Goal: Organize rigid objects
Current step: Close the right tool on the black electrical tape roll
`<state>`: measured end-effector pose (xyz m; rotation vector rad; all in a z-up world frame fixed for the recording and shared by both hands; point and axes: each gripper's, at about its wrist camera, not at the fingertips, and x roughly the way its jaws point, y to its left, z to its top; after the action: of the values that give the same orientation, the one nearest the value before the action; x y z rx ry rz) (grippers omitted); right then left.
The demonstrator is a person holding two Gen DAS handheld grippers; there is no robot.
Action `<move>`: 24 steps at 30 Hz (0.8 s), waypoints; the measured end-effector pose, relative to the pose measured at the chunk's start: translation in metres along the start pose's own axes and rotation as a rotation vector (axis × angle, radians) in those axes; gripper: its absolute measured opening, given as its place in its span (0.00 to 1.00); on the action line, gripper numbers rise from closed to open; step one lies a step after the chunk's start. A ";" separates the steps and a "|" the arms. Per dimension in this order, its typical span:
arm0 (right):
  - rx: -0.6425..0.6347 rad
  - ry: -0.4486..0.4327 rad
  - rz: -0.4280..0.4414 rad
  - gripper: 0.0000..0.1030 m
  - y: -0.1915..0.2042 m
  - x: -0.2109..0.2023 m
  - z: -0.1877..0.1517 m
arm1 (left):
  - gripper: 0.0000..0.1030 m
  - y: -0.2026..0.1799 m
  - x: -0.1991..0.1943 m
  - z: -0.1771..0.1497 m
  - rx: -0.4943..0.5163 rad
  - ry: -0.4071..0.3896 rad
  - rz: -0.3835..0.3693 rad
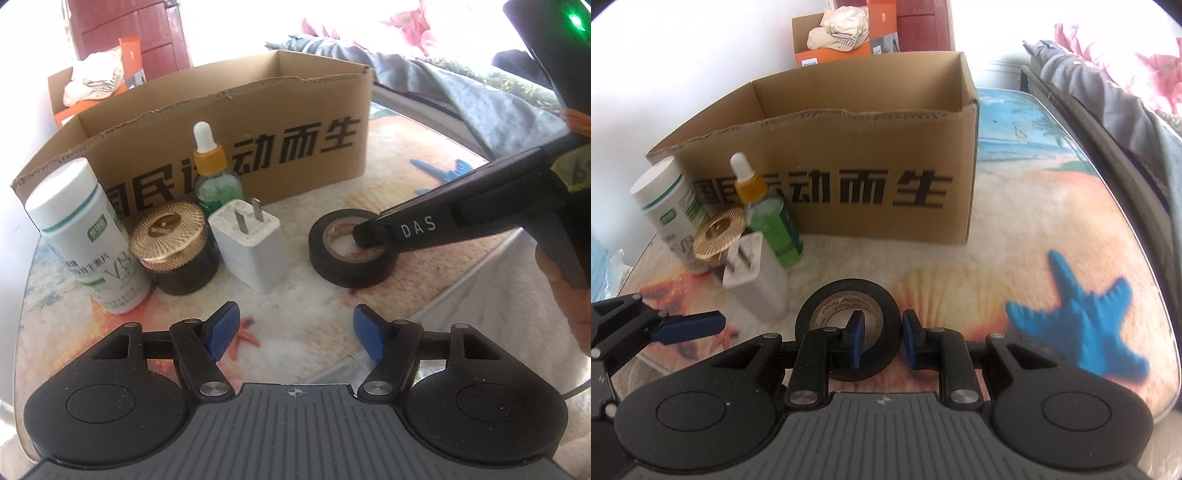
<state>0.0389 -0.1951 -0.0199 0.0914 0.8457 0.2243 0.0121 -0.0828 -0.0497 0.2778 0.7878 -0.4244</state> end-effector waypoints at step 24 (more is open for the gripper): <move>0.157 0.020 0.207 0.22 -0.045 -0.014 -0.012 | 0.69 -0.040 0.016 0.022 0.097 0.046 -0.141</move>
<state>0.0283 -0.2423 -0.0252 0.3250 0.8737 0.3535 0.0175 -0.1307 -0.0499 0.3246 0.8356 -0.5921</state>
